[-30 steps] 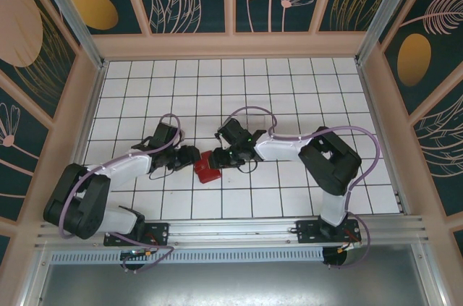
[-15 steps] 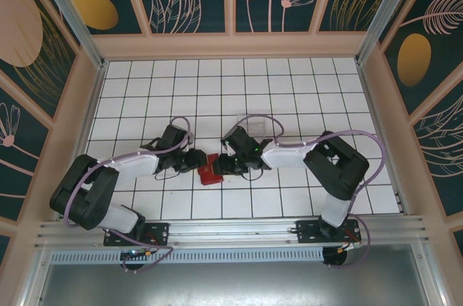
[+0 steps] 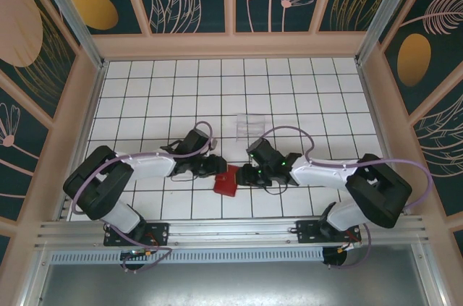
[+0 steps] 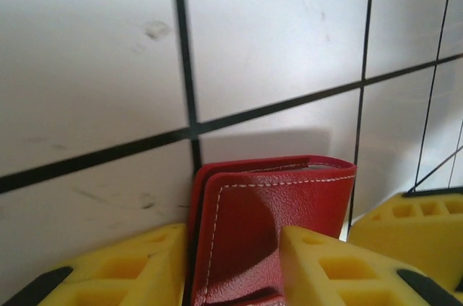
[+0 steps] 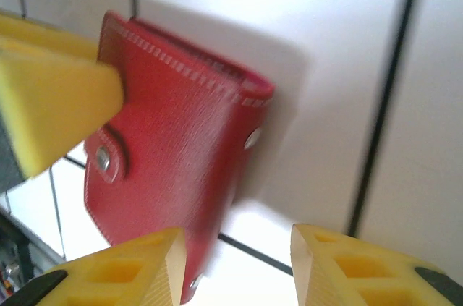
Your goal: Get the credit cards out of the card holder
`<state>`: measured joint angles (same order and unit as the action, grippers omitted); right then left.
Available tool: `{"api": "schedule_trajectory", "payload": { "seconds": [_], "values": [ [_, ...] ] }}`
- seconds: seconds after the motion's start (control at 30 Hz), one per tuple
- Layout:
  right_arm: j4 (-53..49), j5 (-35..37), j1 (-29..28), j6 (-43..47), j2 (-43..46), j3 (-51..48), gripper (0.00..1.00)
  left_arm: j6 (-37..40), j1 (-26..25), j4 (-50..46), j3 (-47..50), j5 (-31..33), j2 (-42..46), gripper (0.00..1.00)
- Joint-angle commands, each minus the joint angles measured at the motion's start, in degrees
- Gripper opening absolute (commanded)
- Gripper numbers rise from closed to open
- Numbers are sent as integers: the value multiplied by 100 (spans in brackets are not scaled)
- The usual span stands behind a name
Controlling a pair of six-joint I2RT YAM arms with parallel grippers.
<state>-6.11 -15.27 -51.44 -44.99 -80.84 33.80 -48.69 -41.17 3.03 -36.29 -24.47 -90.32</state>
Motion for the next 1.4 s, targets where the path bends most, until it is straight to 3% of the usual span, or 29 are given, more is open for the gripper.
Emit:
{"api": "schedule_trajectory", "payload": {
  "seconds": [0.0, 0.2, 0.43, 0.9, 1.03, 1.13, 1.23, 1.37],
  "values": [
    [-215, 219, 178, -75, 283, -214, 44, -442, -251, 287, -159, 35, -143, 38],
    [232, -83, 366, -89, 273, -492, 44, -795, -474, 418, -163, 161, -177, 38],
    [674, -431, 708, 68, 41, -314, 35, -917, -488, 601, -213, 188, -299, 32],
    [419, -793, 1412, 903, -713, 613, 27, -1115, -489, 983, -396, 349, -444, 31],
    [-205, -260, 1450, 1112, -613, 819, 29, -209, -475, -15, -842, 839, -240, 36],
    [-643, 56, 1436, 1172, -348, 795, 32, 1096, -480, -1064, -1393, 1186, -114, 41],
    [-768, 17, 1436, 1177, -205, 707, 35, 2267, -480, -1833, -1884, 1170, -200, 46],
    [-685, -191, 1426, 1120, -229, 612, 37, 3512, -489, -2453, -2444, 1186, -459, 42]
  ]
}}
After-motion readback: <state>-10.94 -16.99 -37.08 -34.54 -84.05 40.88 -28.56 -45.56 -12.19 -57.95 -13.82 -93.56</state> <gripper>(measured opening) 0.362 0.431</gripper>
